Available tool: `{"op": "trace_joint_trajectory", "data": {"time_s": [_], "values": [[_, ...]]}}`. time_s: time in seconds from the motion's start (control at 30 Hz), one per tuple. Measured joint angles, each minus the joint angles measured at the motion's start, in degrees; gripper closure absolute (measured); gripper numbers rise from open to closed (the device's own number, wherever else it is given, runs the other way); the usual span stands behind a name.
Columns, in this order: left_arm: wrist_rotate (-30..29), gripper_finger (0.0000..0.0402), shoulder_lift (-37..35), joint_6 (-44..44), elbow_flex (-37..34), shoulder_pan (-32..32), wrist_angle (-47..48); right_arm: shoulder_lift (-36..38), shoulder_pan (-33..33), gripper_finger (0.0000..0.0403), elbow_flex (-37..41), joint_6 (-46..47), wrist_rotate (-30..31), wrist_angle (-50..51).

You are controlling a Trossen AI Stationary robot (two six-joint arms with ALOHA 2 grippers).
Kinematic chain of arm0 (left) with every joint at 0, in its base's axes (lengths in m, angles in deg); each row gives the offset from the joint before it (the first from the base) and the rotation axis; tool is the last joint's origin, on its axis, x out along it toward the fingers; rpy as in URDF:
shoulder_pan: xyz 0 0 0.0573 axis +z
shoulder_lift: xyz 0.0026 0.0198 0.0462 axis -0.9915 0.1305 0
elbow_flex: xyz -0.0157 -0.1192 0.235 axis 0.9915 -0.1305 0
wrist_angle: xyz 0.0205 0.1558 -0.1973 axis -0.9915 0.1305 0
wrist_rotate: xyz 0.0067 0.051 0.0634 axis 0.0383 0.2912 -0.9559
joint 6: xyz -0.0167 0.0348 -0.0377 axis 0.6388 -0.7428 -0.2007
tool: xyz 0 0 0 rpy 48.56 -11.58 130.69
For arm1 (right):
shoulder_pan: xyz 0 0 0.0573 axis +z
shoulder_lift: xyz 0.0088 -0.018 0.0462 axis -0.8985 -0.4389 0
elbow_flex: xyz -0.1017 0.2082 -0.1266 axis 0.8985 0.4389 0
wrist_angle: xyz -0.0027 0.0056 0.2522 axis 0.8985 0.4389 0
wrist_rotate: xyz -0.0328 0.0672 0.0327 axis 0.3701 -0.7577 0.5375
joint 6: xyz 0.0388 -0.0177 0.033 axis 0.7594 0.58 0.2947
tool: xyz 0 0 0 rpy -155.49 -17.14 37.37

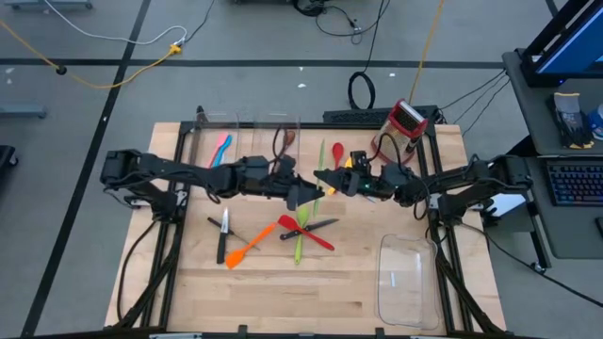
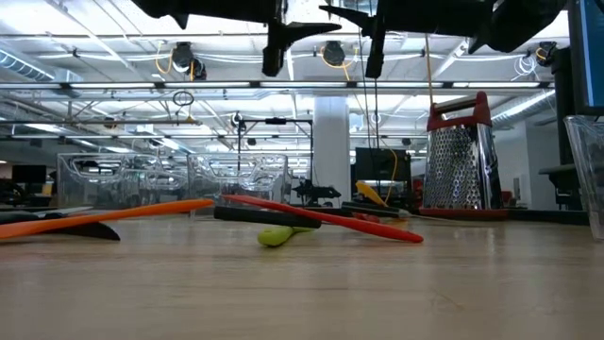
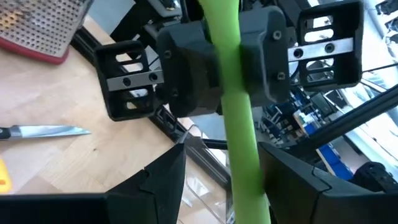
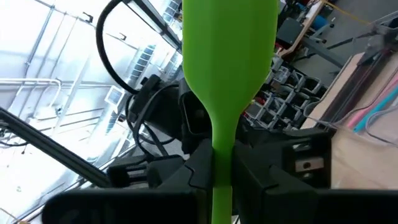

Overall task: Pick & Place Kitchen Items
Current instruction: Put the green spatula into the left transparent bin

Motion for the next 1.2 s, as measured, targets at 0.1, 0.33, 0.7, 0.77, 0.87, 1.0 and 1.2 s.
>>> {"op": "trace_joint_trajectory", "data": {"time_s": [0.1,0.33,0.7,0.77,0.87,1.0,1.2], "values": [[0.86,0.0199,1.55,-0.07,1.27,0.03,-0.06,0.0,0.0,0.0378,-0.02,-0.02,0.0,1.24],[1.49,0.0273,2.07,0.69,1.9,0.92,-0.01,0.0,0.0,0.0378,-0.02,-0.26,-0.2,2.89],[6.66,0.038,1.98,-0.33,1.98,2.45,4.03,-0.07,-0.88,0.034,-0.02,-1.81,-1.68,3.67],[6.89,0.0381,1.96,-0.37,1.98,2.62,6.08,-0.09,-1.55,0.0329,0.0,-1.84,-3.33,3.88],[7.11,0.0381,1.92,-0.22,2.01,3.04,9.3,-0.11,-2.53,0.0316,0.0,-1.74,-4.97,5.13],[7.18,0.0381,1.67,0.1,2.01,3.76,13.49,-0.11,-3.9,0.0297,0.0,-1.67,-7.75,8.73],[3.76,0.0381,-2.08,0.22,1.82,5.46,24.35,0.07,-6.52,0.0272,-0.04,0.26,-14.62,12.46]]}}
